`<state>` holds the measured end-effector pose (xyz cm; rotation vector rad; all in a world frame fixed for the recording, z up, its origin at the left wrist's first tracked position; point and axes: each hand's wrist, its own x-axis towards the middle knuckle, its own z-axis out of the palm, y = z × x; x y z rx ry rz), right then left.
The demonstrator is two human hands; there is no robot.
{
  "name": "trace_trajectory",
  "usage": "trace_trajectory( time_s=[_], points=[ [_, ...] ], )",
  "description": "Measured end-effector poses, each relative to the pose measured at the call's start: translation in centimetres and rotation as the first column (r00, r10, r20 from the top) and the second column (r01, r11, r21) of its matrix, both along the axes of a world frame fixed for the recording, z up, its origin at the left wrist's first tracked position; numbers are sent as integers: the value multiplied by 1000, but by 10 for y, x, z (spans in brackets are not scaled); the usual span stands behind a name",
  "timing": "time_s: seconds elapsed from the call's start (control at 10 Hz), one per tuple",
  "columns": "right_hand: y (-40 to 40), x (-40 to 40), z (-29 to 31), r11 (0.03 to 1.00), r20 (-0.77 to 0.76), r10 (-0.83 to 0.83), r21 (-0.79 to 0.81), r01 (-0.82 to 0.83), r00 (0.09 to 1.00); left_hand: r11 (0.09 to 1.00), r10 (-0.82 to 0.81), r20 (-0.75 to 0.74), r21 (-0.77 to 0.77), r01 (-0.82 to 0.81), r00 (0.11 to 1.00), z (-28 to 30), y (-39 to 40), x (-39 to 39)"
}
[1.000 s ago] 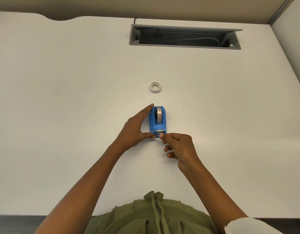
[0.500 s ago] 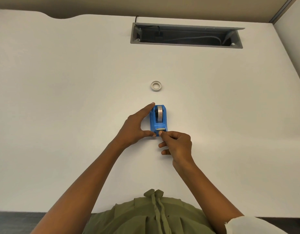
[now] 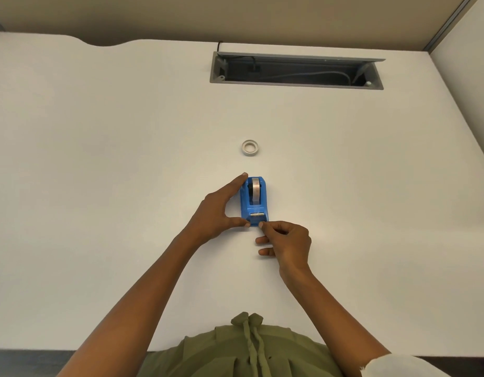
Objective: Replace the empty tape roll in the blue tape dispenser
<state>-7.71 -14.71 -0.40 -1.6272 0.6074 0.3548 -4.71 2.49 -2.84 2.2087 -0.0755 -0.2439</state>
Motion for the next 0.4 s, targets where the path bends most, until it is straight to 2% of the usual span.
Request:
trace_trajectory(
  time_s=[0.2, 0.3, 0.4],
  points=[
    [-17, 3, -1, 999, -48, -3, 43, 5, 999, 999, -30, -14, 38, 30, 999, 1, 0, -1],
    [-28, 5, 3, 994, -56, 5, 109, 1, 998, 993, -64, -15, 93, 66, 998, 9, 2, 0],
    [-42, 10, 12, 968, -32, -54, 243, 61, 998, 978, -81, 8, 195, 78, 997, 19, 6, 2]
  ],
)
